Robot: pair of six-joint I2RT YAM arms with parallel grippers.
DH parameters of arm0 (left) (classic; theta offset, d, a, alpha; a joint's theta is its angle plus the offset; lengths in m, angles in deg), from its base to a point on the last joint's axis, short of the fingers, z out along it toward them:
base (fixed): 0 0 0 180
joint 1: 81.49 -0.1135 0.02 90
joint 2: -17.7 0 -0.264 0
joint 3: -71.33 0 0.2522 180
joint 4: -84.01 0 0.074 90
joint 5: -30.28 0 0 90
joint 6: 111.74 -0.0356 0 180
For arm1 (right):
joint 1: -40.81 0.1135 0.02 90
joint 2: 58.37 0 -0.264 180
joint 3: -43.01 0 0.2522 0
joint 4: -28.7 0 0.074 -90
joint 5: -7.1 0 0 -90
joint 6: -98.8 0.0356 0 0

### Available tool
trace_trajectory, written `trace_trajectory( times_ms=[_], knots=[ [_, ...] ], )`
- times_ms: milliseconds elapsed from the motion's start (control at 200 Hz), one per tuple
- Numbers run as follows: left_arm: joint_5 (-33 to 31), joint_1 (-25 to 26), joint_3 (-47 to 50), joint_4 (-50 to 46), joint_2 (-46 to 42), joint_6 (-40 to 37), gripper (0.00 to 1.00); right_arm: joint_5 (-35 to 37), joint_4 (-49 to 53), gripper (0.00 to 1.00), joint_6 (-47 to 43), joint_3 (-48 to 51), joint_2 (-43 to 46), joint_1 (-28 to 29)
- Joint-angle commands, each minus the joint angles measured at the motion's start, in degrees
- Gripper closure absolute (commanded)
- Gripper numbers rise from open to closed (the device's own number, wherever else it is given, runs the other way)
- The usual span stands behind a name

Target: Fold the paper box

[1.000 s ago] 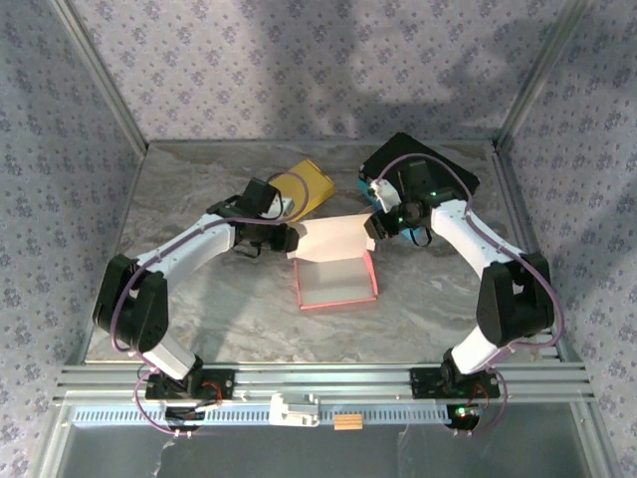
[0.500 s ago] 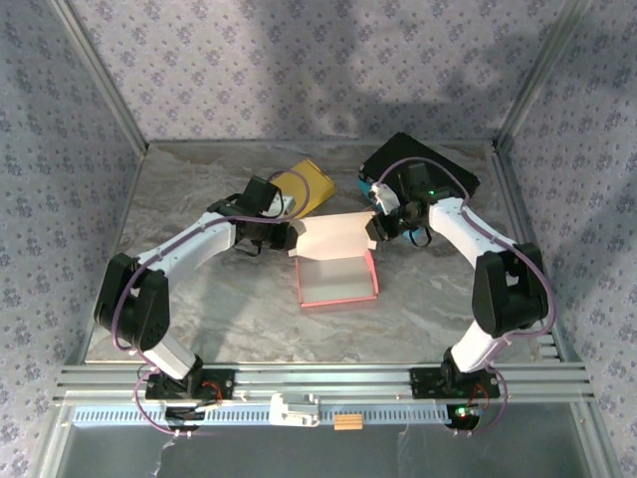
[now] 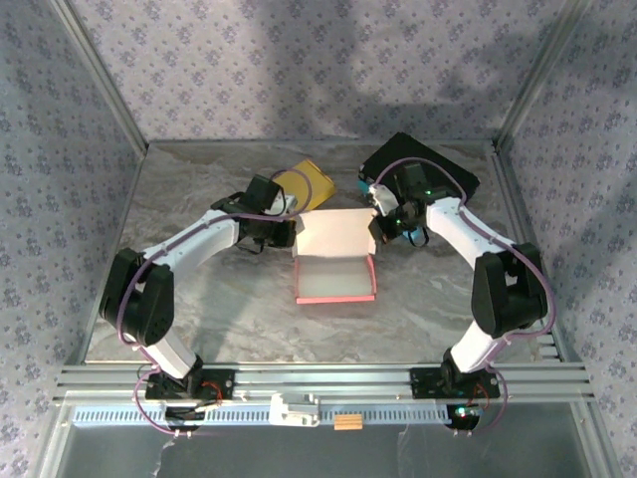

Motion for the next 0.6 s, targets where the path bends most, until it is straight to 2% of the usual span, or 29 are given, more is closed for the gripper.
trace_trajectory(
  times_ms=[0, 180, 380, 595],
  knots=[
    [-0.59, 0.16, -1.72, 0.19, 0.55, 2.05, 1.0, 1.53, 0.69, 1.0, 1.12, -1.94, 0.07, 1.09],
    [-5.22, 1.97, -3.01, 0.14, 0.69, 6.08, 1.0, 6.09, -0.31, 1.0, 5.77, -2.29, 0.82, 2.71],
    [-10.85, 2.87, -3.86, 2.67, 0.37, 11.31, 1.0, 17.08, -5.44, 1.0, 19.49, -2.85, 1.05, 4.8],
    [-12.96, 2.63, -4.31, 7.38, 1.82, 11.71, 1.0, 21.43, -16.87, 1.0, 29.43, 1.26, 2.06, 7.52]
  ],
)
